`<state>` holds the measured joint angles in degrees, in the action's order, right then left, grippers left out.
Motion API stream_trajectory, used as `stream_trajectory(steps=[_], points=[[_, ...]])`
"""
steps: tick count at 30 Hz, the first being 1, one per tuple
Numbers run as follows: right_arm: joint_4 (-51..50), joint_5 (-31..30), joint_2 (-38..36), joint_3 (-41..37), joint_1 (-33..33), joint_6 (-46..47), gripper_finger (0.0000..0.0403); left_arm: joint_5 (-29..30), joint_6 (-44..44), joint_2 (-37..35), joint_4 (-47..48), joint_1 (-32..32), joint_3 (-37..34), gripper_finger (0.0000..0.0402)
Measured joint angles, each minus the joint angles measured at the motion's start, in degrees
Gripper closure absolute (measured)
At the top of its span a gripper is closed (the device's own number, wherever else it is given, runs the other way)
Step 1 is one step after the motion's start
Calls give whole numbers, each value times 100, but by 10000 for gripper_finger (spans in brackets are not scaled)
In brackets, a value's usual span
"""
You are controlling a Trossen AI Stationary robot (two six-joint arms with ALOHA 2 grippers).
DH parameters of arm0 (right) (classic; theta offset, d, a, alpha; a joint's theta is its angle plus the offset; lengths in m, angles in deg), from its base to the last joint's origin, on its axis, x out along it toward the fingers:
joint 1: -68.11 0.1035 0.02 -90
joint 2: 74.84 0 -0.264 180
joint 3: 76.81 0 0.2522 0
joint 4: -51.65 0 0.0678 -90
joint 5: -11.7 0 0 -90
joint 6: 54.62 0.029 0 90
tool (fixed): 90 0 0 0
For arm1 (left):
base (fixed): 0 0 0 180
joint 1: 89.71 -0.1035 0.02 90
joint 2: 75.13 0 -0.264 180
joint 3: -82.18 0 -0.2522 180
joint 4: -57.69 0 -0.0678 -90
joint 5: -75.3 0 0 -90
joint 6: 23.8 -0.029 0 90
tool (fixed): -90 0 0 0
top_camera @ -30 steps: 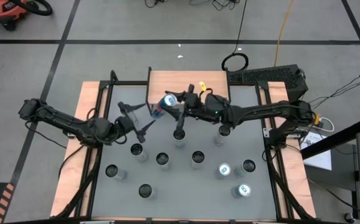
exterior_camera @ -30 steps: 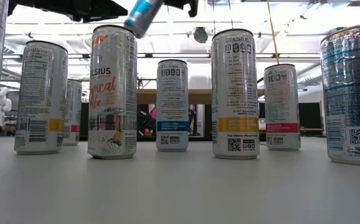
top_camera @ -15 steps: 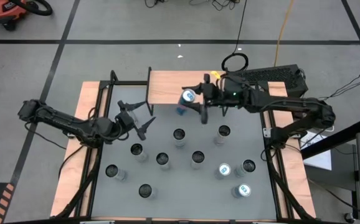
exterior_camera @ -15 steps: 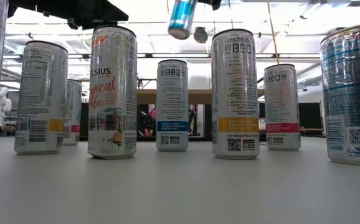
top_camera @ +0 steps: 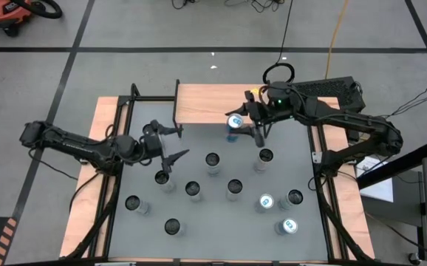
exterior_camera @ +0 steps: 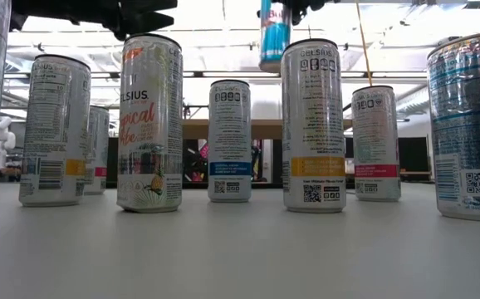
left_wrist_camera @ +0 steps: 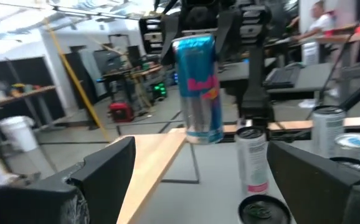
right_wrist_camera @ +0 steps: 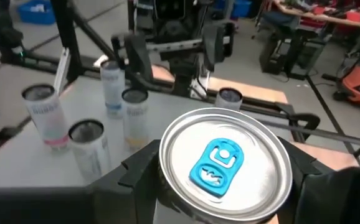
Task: Place canned beverage on shelf
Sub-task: Put the top blue soda can on the shelf
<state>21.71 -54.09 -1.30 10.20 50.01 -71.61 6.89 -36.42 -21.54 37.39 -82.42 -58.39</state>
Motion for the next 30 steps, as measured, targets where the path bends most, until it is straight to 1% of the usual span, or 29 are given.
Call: stream_trajectory(steps=[6,11,17,20,23,26,30], points=[[-82,41,4,0,-183,-196,216,-629,243,3,-80,-412,0,42],[51,773,82,0,-237,-466,216,-1469,490,134,-437,-827,0,42],[674,1218,246,0,-226,-477,216,-2140,640,548,-920,-1224,28,42],[1105,1376,399,0,-205,-475,216,-2440,638,804,-916,-1336,197,42],[1520,1613,564,4,-198,-476,216,-2543,634,1059,-926,-1437,448,42],[1774,1689,721,7,-199,-498,216,-2701,654,1334,-840,-1574,697,42],[2011,1781,861,7,-176,-523,216,-3185,919,1635,-563,-1811,974,43]])
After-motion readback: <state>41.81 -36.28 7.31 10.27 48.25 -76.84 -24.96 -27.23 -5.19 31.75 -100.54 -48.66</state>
